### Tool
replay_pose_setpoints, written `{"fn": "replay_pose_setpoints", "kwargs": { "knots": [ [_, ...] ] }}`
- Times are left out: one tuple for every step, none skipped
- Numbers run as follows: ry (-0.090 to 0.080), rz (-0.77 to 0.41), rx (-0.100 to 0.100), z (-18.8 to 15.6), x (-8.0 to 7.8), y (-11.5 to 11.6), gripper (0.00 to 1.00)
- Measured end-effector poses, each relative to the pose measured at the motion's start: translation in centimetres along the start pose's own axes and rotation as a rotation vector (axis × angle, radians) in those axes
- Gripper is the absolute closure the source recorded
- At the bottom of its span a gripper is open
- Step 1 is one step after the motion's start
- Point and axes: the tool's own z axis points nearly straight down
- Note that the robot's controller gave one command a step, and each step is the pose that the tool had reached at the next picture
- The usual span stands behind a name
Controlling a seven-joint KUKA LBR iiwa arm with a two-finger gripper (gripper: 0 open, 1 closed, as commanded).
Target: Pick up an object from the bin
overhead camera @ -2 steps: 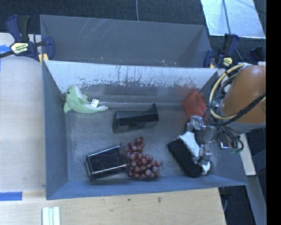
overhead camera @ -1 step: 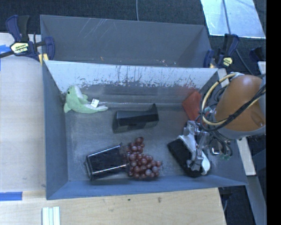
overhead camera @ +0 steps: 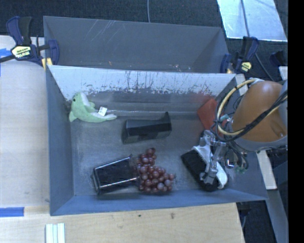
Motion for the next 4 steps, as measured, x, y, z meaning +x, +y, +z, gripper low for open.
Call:
{"fn": "replay_pose_setpoints", "kwargs": {
  "knots": [
    [-0.004,0.018,0.000,-1.8,0.1,0.2,0.00],
    [-0.018,0.111,0.000,2.6,1.0,1.3,0.00],
    [-0.030,0.201,-0.005,2.1,0.1,0.1,1.00],
    [-0.030,0.201,-0.005,2.1,0.1,0.1,1.00]
  ]
}}
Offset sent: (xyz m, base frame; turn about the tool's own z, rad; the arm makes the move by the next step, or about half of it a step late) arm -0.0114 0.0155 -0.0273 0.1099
